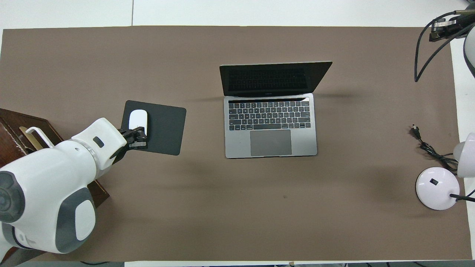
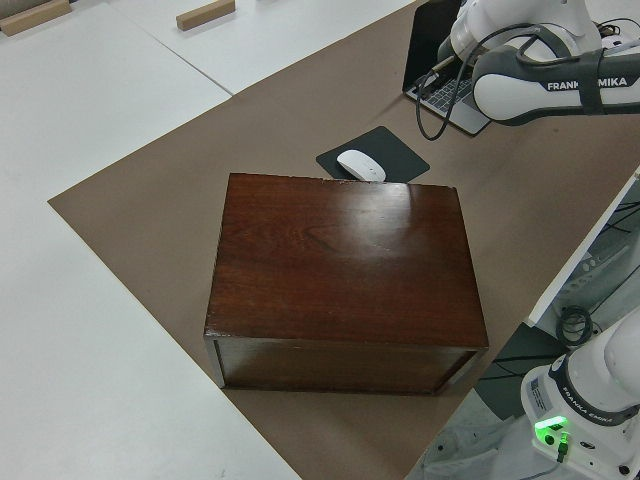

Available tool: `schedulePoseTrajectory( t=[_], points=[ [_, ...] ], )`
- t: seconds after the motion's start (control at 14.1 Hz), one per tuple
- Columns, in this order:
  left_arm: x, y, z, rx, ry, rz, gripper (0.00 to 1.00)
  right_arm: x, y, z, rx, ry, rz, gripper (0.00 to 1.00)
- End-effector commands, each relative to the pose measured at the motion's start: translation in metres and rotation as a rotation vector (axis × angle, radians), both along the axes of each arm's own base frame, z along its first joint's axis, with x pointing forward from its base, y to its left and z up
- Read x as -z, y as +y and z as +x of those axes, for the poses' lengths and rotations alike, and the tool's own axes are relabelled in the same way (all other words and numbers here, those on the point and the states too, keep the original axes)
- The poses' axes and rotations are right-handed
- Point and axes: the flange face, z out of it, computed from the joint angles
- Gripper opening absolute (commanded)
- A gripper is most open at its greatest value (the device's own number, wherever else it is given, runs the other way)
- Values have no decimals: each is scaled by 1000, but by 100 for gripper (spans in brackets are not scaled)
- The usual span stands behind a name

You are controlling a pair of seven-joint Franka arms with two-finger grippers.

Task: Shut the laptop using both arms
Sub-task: 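Move the left gripper to the laptop's front edge while the right gripper rises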

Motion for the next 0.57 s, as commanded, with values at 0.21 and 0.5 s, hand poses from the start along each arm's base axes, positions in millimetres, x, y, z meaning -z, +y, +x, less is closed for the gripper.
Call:
schedulePoseTrajectory(
  t=[0.21, 0.5],
  points=[
    [47, -52, -19, 33, -78, -61, 0, -4, 2, 3, 0, -9, -16, 0],
    [68, -78, -23, 58, -136, -71, 0, -4, 7, 6, -15, -23, -35, 0]
  ],
)
